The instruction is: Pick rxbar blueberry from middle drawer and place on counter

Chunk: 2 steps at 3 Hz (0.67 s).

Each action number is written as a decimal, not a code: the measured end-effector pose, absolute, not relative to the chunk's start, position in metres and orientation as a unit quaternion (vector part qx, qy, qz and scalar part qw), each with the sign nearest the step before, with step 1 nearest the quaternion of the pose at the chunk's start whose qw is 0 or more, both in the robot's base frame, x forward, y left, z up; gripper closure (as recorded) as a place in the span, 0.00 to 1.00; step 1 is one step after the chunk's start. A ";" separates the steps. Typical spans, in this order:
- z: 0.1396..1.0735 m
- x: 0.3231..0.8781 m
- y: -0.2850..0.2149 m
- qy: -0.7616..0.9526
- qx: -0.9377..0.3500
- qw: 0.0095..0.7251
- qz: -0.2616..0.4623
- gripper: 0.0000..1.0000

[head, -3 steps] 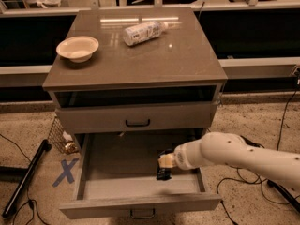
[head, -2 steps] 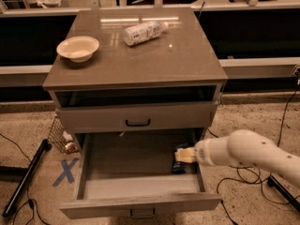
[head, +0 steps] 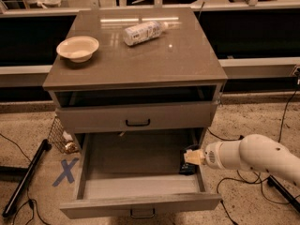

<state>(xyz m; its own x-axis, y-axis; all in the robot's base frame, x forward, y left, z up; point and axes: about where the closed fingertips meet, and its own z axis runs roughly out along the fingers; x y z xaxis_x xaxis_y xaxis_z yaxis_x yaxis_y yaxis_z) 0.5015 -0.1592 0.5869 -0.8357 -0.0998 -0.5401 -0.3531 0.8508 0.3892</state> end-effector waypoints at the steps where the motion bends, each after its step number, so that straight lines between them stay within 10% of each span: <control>1: 0.624 0.510 -0.161 0.910 -0.150 0.300 0.245 1.00; 2: 0.691 0.527 -0.170 0.887 -0.174 0.358 0.234 1.00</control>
Offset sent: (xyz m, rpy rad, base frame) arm 0.0437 -0.0255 0.1885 -0.0126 -0.3938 0.0638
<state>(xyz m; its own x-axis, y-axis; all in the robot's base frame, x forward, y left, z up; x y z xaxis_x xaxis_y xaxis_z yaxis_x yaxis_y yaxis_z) 0.5266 -0.1699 0.6908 -0.6839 -0.1410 -0.7158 -0.4757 0.8301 0.2910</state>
